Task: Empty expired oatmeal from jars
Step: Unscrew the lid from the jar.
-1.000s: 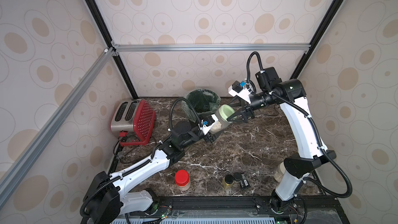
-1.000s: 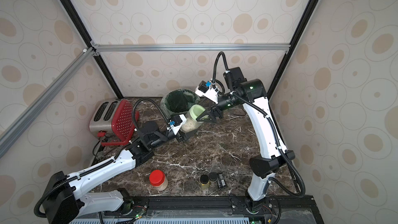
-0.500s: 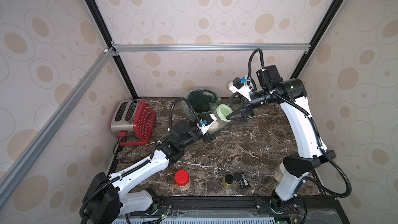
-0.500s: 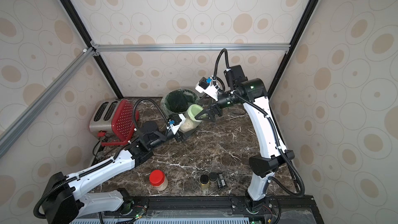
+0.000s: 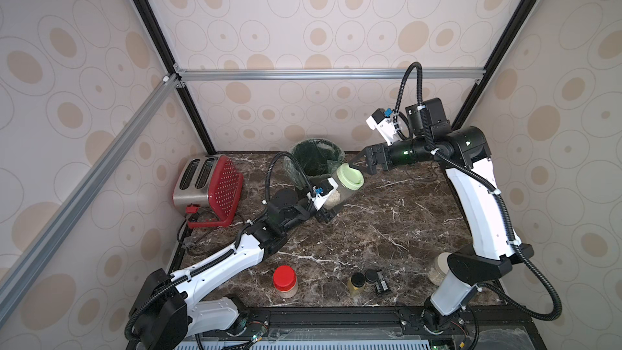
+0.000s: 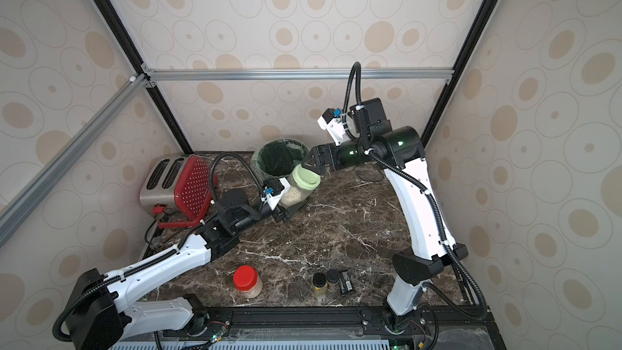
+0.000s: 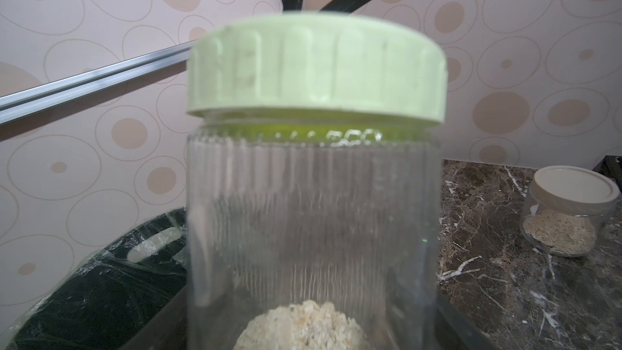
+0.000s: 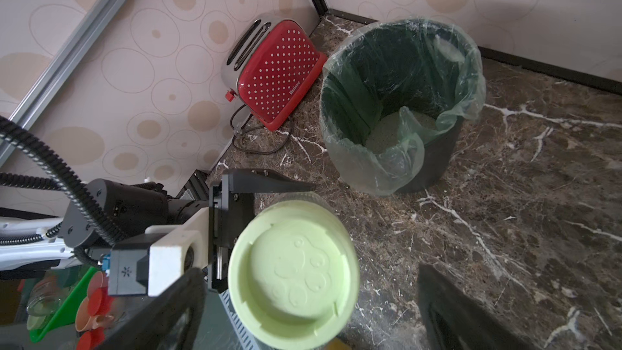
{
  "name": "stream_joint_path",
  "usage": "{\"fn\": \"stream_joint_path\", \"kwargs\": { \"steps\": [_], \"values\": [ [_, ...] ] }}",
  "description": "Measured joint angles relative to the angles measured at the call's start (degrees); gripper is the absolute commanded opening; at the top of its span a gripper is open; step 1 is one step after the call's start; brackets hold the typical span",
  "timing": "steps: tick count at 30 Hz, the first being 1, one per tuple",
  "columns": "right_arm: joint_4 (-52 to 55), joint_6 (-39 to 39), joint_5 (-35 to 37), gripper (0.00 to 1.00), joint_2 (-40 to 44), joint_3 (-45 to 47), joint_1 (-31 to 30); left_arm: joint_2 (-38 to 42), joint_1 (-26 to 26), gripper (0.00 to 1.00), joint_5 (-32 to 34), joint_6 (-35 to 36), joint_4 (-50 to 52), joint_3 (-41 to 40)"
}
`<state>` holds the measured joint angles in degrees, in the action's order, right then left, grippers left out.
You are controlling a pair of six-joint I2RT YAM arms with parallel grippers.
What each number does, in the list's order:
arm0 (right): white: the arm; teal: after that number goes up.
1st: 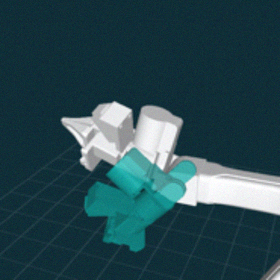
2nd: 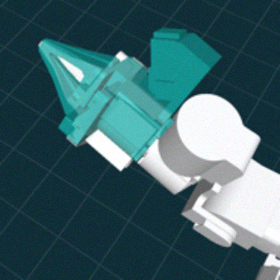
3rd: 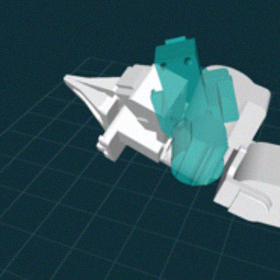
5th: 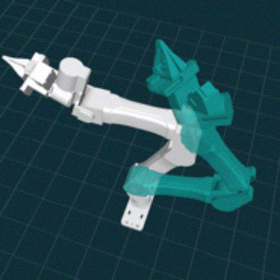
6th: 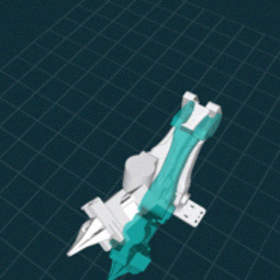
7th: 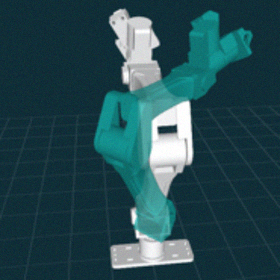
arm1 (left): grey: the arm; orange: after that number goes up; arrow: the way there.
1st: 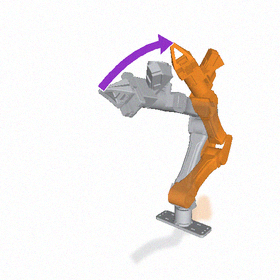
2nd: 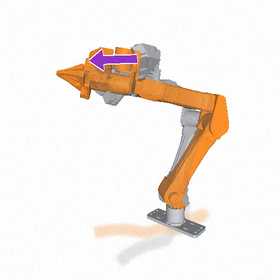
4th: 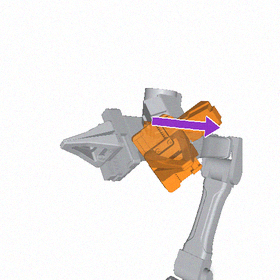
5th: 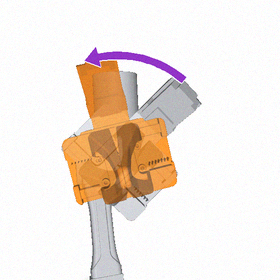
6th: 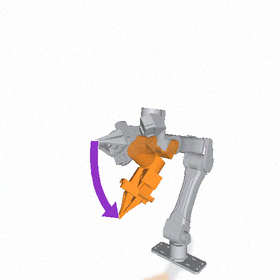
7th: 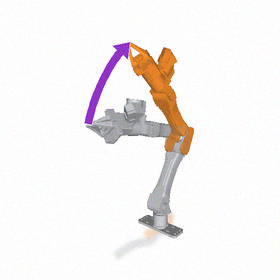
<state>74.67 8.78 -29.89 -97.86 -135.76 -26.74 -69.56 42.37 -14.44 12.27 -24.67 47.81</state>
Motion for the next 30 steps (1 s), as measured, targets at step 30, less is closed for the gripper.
{"fn": "stream_joint_path", "kwargs": {
  "steps": [30],
  "values": [
    [0.76, 1.33, 1.18, 0.96, -2.16, 3.48, -3.85, 0.02, 0.0, 0.0, 0.5, 0.04, 0.11, -0.55]
  ]
}}
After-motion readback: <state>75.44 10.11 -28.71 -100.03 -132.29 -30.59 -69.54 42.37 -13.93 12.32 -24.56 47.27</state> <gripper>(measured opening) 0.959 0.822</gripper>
